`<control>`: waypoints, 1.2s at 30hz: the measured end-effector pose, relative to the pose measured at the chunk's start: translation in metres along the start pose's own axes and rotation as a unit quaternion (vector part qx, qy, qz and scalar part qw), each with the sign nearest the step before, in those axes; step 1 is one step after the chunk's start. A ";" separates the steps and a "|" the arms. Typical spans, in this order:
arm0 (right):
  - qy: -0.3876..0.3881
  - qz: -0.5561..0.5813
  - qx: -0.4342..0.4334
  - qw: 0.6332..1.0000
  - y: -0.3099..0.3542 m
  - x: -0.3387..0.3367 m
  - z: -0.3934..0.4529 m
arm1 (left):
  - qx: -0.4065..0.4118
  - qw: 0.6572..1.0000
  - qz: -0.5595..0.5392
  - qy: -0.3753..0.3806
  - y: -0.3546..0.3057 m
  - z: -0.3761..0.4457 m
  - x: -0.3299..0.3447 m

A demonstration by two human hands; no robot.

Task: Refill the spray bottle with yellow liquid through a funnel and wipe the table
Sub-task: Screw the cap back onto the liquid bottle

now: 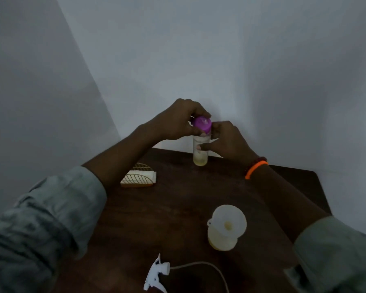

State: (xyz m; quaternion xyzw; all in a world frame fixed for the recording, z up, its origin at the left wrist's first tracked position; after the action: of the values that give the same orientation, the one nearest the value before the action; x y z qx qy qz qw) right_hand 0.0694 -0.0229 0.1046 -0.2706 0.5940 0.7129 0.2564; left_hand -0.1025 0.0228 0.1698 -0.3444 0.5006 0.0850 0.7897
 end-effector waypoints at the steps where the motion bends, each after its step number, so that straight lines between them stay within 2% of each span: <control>1: -0.001 0.005 0.008 1.000 -0.004 0.013 0.012 | -0.014 1.000 0.009 -0.003 0.014 0.000 0.003; 5: 0.013 -0.005 0.017 1.000 -0.024 0.062 0.050 | -0.074 0.996 0.041 -0.002 0.063 -0.001 0.021; 12: 0.051 -0.021 0.036 0.998 -0.057 0.114 0.087 | -0.100 0.993 0.054 0.022 0.124 -0.001 0.057; 17: 0.058 -0.027 0.057 0.996 -0.075 0.129 0.099 | -0.106 0.992 0.055 0.036 0.147 0.008 0.071; 23: 0.040 0.001 0.084 0.996 -0.083 0.139 0.105 | -0.074 0.995 0.059 0.021 0.158 0.012 0.075; 29: 0.076 -0.007 0.144 0.987 -0.083 0.125 0.099 | -0.075 0.995 0.066 0.009 0.158 0.007 0.075; 31: 0.064 0.017 0.175 0.982 -0.082 0.103 0.090 | -0.083 0.994 0.068 -0.016 0.151 0.004 0.069; 33: 0.039 0.057 0.212 0.975 -0.080 0.074 0.068 | -0.106 0.990 0.056 -0.079 0.135 -0.005 0.062; 35: 0.023 0.070 0.228 0.971 -0.078 0.042 0.035 | -0.145 0.977 0.013 -0.154 0.106 -0.024 0.063; 36: 0.025 0.069 0.233 0.970 -0.076 0.027 0.014 | -0.174 0.970 -0.016 -0.166 0.088 -0.038 0.069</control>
State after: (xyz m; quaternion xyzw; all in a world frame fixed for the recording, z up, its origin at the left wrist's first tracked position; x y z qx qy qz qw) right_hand 0.1007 0.0047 0.0345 -0.1794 0.7671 0.5640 0.2475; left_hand -0.1391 0.0500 0.0608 -0.4654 0.3339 0.2139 0.7913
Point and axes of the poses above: each hand's wrist, its own z-axis towards the middle knuckle, its own x-axis out of the palm, y = z × x, the point moved 2 cm from there along z, towards the middle knuckle
